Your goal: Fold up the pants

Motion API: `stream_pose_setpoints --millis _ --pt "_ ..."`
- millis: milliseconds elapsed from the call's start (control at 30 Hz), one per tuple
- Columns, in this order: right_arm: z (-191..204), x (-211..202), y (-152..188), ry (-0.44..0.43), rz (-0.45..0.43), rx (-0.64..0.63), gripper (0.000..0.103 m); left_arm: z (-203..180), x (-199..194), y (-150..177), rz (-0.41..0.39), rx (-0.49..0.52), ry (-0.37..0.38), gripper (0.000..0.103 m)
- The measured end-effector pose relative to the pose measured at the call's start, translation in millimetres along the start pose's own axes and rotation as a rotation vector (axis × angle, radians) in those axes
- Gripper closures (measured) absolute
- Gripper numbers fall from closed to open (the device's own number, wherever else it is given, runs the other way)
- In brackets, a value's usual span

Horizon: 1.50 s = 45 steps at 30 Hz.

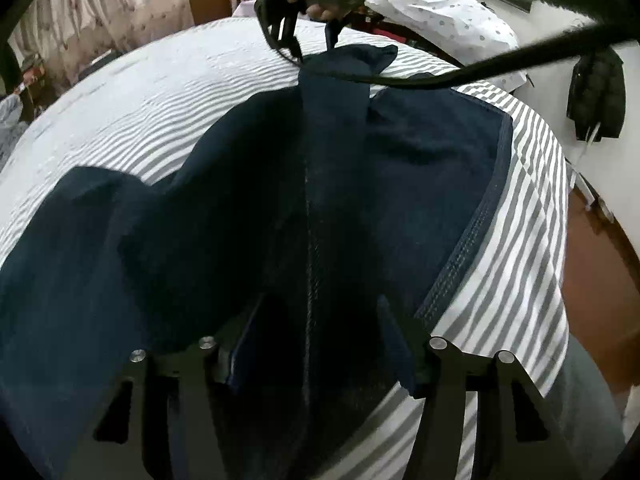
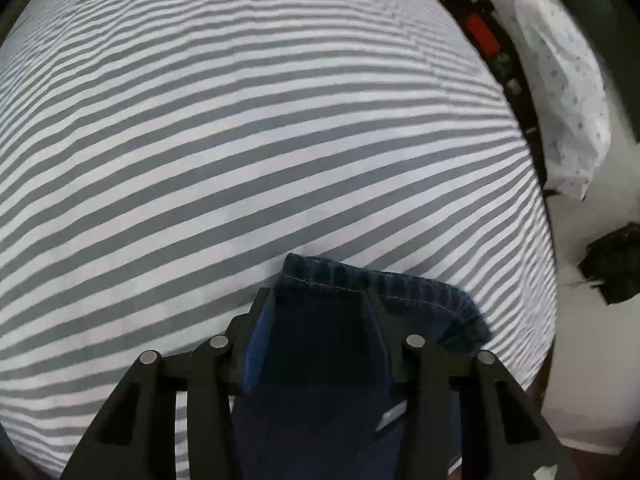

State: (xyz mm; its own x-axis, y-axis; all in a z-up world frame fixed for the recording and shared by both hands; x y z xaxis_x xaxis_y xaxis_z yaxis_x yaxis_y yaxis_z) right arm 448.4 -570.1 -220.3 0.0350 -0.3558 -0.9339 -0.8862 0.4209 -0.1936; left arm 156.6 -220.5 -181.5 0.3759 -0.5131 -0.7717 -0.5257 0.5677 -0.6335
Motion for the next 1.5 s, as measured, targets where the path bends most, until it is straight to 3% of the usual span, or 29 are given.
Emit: stream_pose_setpoints --millis 100,200,400,533,633,733,800,1033,1233,1367,1500 --pt "4 8 -2 -0.019 0.009 0.029 0.058 3 1 -5 -0.014 -0.016 -0.001 0.044" --pt "10 0 0 -0.105 0.004 0.106 0.057 4 2 -7 -0.032 -0.03 -0.001 0.044" --pt "4 11 -2 0.015 0.001 0.01 0.058 2 5 -6 -0.052 -0.009 -0.022 0.045" --pt "-14 14 2 0.118 -0.013 -0.028 0.069 5 2 -5 -0.071 -0.027 -0.004 0.051" --pt "-12 18 4 0.091 -0.015 -0.027 0.077 7 2 -6 -0.079 -0.035 -0.008 0.056" --pt "-3 7 3 0.071 -0.03 -0.024 0.089 9 1 -7 -0.082 -0.052 -0.009 0.07" --pt "0 -3 7 0.026 -0.044 0.006 0.09 12 0 -6 -0.083 -0.075 0.001 0.074" --pt "-50 -51 12 -0.118 -0.156 0.149 0.091 5 -2 -5 -0.079 -0.059 -0.008 0.088" --pt "-138 -99 49 -0.211 -0.231 0.305 0.091 -1 -9 -2 -0.078 -0.018 -0.036 0.092" --pt "-188 -99 87 -0.236 -0.245 0.378 0.091 -12 -18 -1 -0.083 0.033 -0.04 0.093" --pt "-231 -70 136 -0.232 -0.213 0.446 0.091 -29 -21 4 -0.081 0.113 -0.043 0.093"
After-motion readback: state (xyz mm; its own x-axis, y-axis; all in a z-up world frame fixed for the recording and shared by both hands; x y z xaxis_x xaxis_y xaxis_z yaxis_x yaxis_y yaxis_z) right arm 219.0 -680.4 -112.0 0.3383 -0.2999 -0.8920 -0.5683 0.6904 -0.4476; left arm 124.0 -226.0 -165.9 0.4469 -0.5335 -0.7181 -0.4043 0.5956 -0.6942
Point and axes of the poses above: each gripper's, at about its wrist camera, not at the fingertips, and x roughly the way its jaws point, z to its left, y to its underside, the point moved 9 cm from there along x, roughly the way its jaws point, and after that the axes turned 6 degrees about -z, right-handed, at the moved point
